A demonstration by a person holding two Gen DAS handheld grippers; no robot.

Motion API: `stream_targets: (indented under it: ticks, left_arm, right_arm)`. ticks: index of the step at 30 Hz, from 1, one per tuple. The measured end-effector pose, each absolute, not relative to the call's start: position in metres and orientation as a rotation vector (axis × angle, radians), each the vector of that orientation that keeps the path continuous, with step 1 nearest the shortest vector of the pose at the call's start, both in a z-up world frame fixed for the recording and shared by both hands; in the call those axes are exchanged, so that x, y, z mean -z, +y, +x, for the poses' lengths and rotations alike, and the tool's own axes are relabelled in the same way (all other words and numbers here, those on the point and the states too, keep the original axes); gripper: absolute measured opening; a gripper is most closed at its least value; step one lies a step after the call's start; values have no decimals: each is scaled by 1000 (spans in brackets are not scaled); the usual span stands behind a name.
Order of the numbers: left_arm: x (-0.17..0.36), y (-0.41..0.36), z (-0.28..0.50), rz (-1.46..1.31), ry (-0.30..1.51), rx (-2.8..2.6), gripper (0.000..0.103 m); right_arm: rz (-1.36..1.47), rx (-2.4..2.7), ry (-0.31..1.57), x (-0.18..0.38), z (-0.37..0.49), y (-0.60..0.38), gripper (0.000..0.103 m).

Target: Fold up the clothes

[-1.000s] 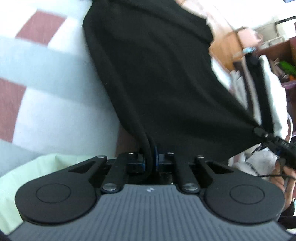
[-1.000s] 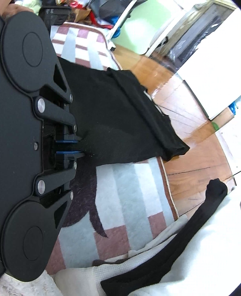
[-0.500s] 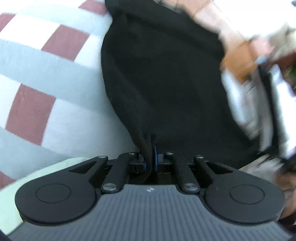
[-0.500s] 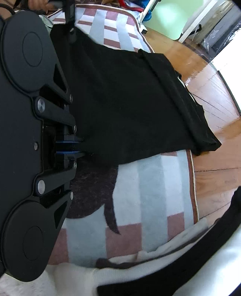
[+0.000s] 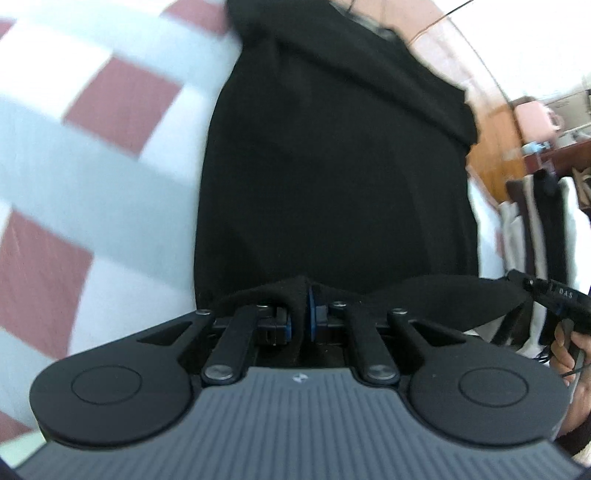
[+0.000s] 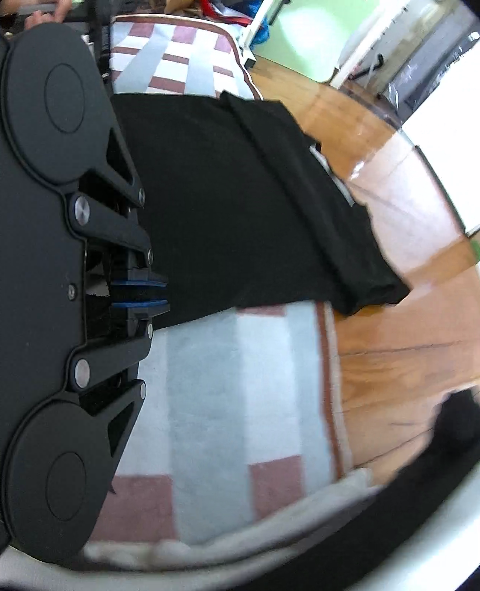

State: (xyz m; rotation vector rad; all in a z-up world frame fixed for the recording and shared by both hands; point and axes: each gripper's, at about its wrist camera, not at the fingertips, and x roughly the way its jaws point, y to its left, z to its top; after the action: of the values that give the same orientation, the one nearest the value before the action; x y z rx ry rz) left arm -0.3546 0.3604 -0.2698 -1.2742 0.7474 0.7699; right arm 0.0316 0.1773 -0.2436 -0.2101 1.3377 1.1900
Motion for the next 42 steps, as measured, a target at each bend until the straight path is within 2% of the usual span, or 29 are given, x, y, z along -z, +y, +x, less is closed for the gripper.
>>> stream_targets:
  ticks: [4, 5, 6, 8, 14, 18, 28, 29, 32, 36, 39, 42]
  left_arm:
    - [274, 361, -360, -1315, 735, -764, 9]
    - [274, 362, -363, -1321, 731, -767, 9]
    - [274, 363, -367, -1328, 729, -769, 9]
    - [277, 363, -369, -1358, 714, -770, 9]
    - [276, 369, -371, -1368, 741, -754, 9]
    - [277, 369, -377, -1375, 733, -747, 9]
    - [278, 371, -379, -1387, 736, -722, 9]
    - [278, 370, -380, -1385, 737, -719, 9]
    - [279, 369, -382, -1389, 728, -713, 9]
    - [280, 367, -385, -1405, 724, -700, 10]
    - [282, 363, -388, -1424, 750, -662, 10]
    - [283, 357, -386, -1435, 826, -622, 15]
  right_arm:
    - [-147, -1145, 1448, 269, 42, 172, 16]
    - [-131, -1132, 1455, 268, 45, 167, 22]
    - [-122, -1124, 1453, 265, 46, 163, 34]
    - [-109, -1126, 1442, 259, 47, 153, 41]
    - [-82, -1193, 1409, 229, 37, 126, 42]
    - [-266, -1174, 1301, 219, 20, 131, 42]
    - [-219, -1079, 1346, 253, 34, 154, 42]
    - [-215, -1066, 1360, 259, 35, 156, 38]
    - [-170, -1120, 1334, 253, 32, 150, 5]
    - [-319, -1048, 1032, 197, 2, 129, 4]
    - [-383, -1027, 933, 161, -28, 110, 4]
    - [-459, -1050, 894, 155, -46, 107, 4]
